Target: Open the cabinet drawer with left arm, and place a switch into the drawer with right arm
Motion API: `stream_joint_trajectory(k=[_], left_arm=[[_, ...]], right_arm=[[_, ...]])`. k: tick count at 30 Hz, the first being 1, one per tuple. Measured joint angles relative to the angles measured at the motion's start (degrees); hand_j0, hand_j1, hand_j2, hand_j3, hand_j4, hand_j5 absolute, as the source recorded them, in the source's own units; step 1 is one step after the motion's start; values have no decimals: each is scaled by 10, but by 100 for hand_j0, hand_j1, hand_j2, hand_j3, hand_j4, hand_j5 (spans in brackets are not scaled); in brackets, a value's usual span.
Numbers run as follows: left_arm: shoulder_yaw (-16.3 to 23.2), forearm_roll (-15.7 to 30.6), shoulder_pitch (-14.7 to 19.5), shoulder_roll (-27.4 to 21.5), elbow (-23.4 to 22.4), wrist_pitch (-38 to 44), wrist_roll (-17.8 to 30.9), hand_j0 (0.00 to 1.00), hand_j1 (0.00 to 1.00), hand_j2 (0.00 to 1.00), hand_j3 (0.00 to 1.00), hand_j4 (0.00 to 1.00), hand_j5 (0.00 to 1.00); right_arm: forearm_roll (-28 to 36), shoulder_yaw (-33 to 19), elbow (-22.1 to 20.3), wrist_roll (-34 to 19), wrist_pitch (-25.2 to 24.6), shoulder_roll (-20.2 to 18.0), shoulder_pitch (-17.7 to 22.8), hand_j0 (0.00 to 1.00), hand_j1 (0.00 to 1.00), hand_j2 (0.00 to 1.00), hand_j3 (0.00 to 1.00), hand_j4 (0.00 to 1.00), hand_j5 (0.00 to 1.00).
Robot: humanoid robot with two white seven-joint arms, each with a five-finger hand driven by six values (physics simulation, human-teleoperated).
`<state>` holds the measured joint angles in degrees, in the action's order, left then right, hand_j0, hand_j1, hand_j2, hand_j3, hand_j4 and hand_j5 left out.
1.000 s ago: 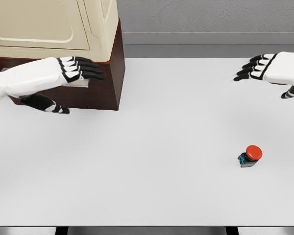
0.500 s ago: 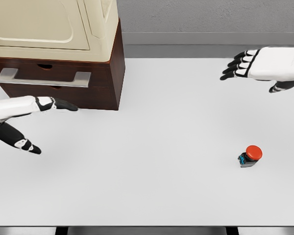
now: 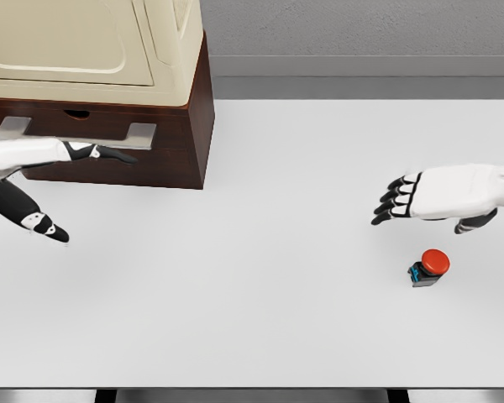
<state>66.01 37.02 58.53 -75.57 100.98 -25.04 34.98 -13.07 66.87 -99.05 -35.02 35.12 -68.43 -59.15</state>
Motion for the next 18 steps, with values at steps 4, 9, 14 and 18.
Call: stream_joint_trajectory(k=[4, 9, 14, 18], left_arm=[[0, -28, 2, 1, 0, 65, -9, 100, 100, 100, 100, 100, 100], [-7, -52, 13, 1, -4, 101, -18, 100, 100, 100, 100, 100, 100], [-14, -59, 15, 1, -24, 118, -19, 100, 100, 100, 100, 100, 100], [-14, -92, 15, 24, -50, 140, -33, 100, 100, 100, 100, 100, 100]], right_arm=[[-11, 9, -3, 0, 0, -17, 0, 100, 100, 100, 100, 100, 100], [-19, 28, -12, 0, 0, -23, 0, 100, 100, 100, 100, 100, 100], [-22, 45, -16, 0, 0, -23, -1, 100, 100, 100, 100, 100, 100], [-26, 53, -17, 0, 0, -26, 0, 100, 100, 100, 100, 100, 100]])
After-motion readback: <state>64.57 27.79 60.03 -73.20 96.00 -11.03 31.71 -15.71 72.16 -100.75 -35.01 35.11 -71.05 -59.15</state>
